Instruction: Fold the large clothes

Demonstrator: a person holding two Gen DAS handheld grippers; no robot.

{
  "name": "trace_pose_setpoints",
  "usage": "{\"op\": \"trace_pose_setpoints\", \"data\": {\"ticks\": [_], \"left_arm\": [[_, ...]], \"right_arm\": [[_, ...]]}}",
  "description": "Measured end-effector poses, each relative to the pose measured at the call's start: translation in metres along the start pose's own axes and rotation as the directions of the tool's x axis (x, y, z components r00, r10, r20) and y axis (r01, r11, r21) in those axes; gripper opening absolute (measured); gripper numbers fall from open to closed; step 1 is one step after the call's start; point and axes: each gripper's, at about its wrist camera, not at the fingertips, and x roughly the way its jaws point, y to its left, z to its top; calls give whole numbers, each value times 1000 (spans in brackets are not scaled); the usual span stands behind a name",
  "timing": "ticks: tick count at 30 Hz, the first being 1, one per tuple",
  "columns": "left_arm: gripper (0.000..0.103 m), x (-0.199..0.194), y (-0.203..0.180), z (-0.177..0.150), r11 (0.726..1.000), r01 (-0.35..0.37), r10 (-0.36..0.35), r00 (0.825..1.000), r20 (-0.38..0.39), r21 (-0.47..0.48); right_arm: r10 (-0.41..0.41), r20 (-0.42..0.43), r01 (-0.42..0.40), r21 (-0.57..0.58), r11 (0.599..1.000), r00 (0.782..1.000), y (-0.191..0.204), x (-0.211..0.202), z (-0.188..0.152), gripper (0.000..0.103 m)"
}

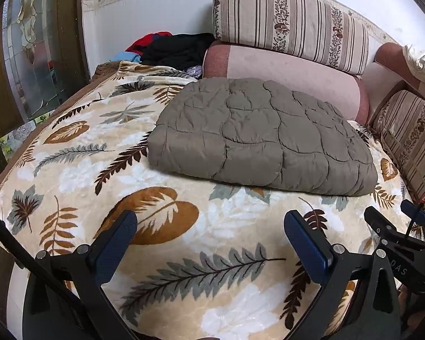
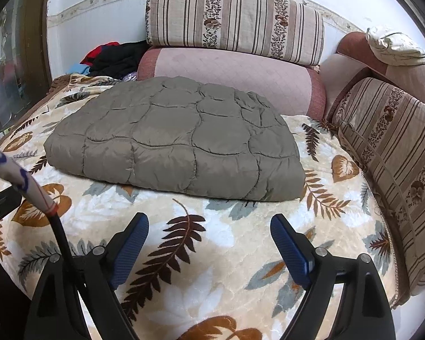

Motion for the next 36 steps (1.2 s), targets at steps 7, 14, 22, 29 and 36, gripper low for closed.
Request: {"op": "trace_pose_setpoints", "data": {"ticks": [7, 14, 22, 29, 36], "left_arm": [[103, 7, 0, -2, 1000, 9, -8, 1000, -23, 3], [103, 9, 0, -3, 1000, 6, -6, 1000, -29, 7], [103, 13, 0, -4, 1000, 5, -5, 999, -37, 5], [103, 15, 1, -4, 1000, 9, -9, 999, -43, 4], [103, 19, 3, -6, 1000, 17, -17, 998, -53, 2]], "right_arm": [[0, -6, 0, 21, 1000, 1000, -4, 1, 0, 91], [-1, -16, 1, 31, 1000, 1000, -6, 6, -2, 91], [7, -16, -7, 35, 999, 1000, -6, 8, -3, 91], [8, -26, -8, 30, 1000, 1000, -3, 13, -3, 92], [11, -20, -10, 36, 999, 1000, -2, 13, -4, 92]]}}
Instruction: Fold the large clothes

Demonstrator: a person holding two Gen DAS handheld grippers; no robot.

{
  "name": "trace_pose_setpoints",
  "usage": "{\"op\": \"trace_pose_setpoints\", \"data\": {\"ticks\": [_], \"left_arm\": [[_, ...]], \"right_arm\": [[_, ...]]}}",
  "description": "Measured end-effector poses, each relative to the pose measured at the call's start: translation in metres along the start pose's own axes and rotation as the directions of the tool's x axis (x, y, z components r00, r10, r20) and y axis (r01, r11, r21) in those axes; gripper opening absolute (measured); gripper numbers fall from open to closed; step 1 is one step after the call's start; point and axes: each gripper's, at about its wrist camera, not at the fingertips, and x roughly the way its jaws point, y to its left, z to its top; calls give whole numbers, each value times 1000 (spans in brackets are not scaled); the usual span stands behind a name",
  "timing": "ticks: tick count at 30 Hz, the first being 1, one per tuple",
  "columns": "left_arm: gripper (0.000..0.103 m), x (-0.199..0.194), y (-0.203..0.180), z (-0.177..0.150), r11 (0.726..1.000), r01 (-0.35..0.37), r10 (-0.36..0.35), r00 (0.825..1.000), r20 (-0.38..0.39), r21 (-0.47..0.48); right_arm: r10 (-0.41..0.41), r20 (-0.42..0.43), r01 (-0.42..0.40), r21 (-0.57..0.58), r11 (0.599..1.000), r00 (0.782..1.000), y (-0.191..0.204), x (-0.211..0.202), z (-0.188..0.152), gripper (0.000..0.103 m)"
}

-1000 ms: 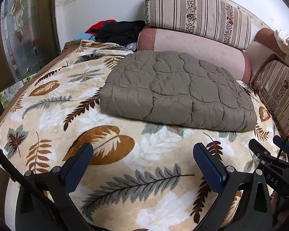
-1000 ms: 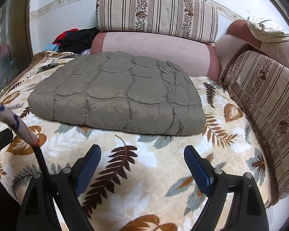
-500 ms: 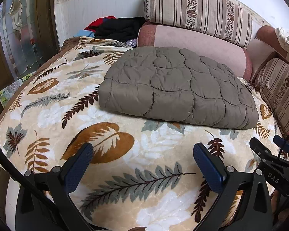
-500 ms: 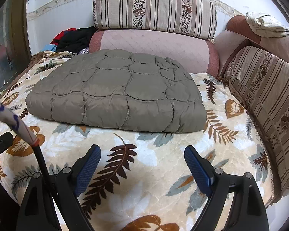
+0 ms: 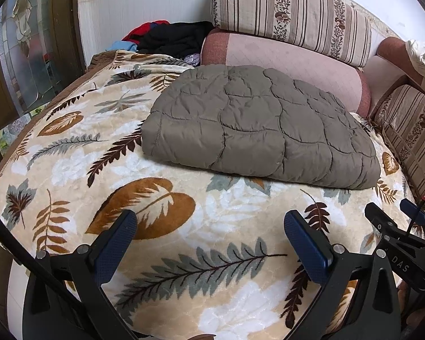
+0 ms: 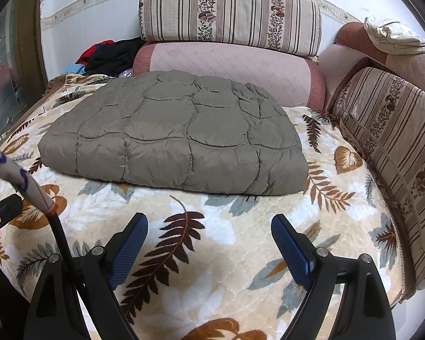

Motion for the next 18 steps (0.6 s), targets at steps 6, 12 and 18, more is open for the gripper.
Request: {"op": "trace_pose_setpoints", "data": {"ticks": [6, 12, 18], "left_arm": [[103, 2, -2, 0, 1000, -9, 9, 1000, -8, 8], [103, 3, -1, -1, 1000, -11, 11, 1000, -13, 10], [103, 5, -1, -2, 1000, -15, 15, 1000, -14, 9]], "right_arm": [[3, -3, -3, -1, 1000, 1000, 0, 0, 0, 92], [6, -6, -6, -10, 1000, 1000, 3, 2, -2, 92], [9, -10, -9, -16, 1000, 1000, 4, 5, -4, 92]]}}
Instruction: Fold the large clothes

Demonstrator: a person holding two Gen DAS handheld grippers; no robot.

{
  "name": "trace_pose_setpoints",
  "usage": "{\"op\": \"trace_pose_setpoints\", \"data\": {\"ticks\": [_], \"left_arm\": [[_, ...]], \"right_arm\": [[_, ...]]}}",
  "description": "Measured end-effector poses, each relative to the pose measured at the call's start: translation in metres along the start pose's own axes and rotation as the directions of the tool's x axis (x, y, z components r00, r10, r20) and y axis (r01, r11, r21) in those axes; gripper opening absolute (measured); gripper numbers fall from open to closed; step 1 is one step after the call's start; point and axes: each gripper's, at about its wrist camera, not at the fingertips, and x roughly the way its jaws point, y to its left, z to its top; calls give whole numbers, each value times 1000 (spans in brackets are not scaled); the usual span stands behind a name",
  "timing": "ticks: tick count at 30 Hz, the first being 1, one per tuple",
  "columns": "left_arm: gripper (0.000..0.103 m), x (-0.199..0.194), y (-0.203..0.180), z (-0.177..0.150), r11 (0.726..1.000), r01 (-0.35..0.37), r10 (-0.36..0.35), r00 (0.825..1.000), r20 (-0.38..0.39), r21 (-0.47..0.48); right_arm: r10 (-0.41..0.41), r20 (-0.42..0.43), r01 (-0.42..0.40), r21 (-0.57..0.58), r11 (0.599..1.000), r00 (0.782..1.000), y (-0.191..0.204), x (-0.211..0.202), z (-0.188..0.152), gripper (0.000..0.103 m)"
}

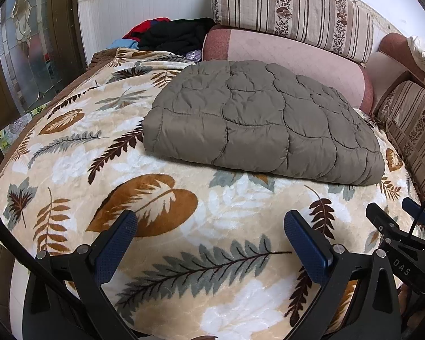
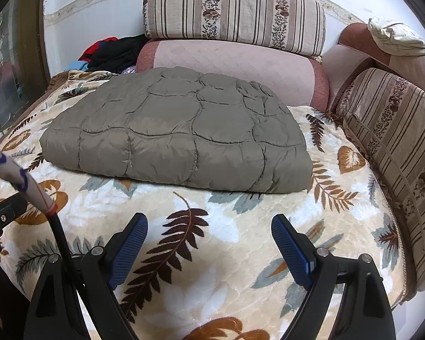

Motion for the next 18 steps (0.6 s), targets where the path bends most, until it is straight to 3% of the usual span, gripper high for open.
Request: {"op": "trace_pose_setpoints", "data": {"ticks": [18], "left_arm": [[103, 3, 1, -1, 1000, -1, 1, 1000, -4, -7]], "right_arm": [[7, 1, -7, -17, 1000, 1000, 4, 2, -3, 92]]}}
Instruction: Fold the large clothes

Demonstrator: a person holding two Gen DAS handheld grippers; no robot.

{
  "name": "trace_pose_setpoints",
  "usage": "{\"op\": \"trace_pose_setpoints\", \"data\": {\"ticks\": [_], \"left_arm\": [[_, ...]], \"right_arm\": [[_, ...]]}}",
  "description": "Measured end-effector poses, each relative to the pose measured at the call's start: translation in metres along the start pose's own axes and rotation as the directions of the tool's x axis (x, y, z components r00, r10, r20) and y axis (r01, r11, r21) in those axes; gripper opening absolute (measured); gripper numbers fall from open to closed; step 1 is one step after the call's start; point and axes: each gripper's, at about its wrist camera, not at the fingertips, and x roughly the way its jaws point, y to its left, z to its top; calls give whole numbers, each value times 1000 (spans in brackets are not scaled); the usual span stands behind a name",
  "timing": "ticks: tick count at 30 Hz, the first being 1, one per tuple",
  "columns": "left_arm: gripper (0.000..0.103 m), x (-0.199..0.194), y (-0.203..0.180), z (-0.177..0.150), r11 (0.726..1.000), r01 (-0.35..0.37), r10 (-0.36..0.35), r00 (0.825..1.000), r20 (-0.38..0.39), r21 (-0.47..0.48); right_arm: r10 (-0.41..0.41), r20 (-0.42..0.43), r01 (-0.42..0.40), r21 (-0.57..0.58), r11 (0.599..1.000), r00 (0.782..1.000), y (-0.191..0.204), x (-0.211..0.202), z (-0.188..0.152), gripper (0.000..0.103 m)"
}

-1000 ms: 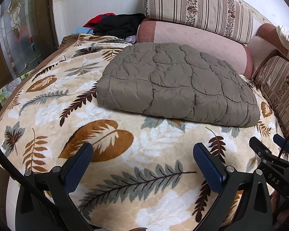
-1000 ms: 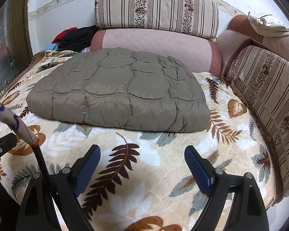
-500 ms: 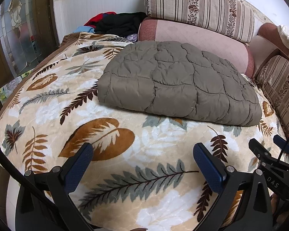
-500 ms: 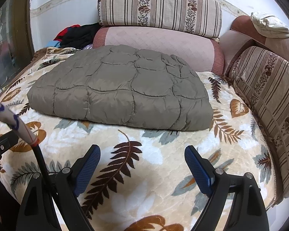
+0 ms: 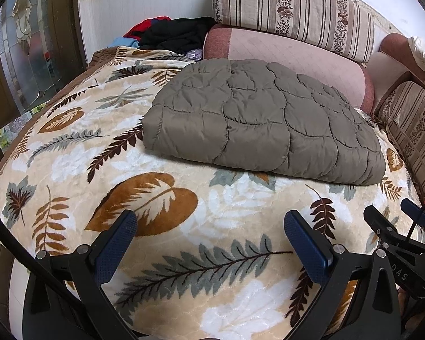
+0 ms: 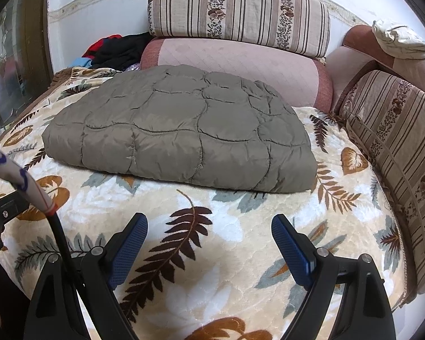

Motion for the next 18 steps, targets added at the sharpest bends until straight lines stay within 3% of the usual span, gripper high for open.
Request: {"op": "trace_pose_setpoints", "data": {"ticks": [18], "left_arm": [[103, 4, -1, 0, 1000, 29, -29, 999, -25, -8]], "right_arm": [[3, -3, -3, -17, 1000, 1000, 4, 0, -1, 92]]}}
